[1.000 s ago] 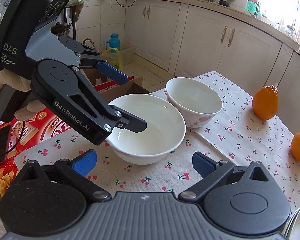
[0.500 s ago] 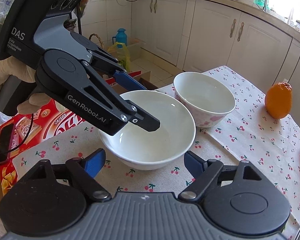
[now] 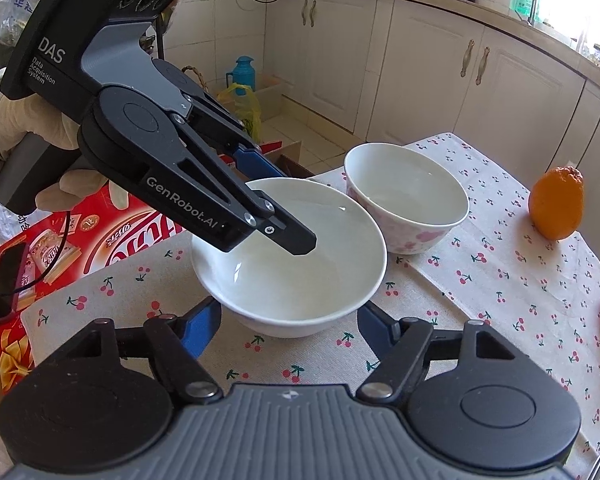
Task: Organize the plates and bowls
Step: 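Lift the held bowl with the left tool and carry it over another bowl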
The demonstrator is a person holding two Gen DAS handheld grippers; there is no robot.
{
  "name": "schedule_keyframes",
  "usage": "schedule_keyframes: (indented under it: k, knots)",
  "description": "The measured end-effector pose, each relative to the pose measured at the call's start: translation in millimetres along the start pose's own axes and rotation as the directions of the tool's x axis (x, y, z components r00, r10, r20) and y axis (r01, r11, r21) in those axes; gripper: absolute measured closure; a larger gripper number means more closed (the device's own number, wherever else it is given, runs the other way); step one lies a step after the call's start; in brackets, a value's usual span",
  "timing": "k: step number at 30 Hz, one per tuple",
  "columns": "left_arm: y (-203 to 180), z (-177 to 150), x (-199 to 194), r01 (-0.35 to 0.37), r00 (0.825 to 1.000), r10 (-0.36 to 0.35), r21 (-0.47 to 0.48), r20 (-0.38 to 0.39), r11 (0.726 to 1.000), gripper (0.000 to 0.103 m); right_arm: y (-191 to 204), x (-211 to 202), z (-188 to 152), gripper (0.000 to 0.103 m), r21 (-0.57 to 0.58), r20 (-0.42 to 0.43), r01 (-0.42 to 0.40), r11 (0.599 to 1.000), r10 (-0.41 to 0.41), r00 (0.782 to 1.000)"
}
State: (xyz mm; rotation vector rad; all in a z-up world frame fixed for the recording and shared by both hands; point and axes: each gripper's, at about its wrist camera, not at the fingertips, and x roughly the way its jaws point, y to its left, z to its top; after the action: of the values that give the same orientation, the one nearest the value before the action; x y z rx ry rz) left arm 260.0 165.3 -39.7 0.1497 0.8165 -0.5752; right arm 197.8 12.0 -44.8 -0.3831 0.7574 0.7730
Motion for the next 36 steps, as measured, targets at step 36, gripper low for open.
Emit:
schedule_keyframes:
  k: [36]
  knots:
    - [-59, 20, -30, -0.005, 0.999, 0.002, 0.097, 0.036, 0.995, 0.062, -9, -54, -15, 0.024, 0.048, 0.042, 0.011, 0.999, -0.013, 0.999]
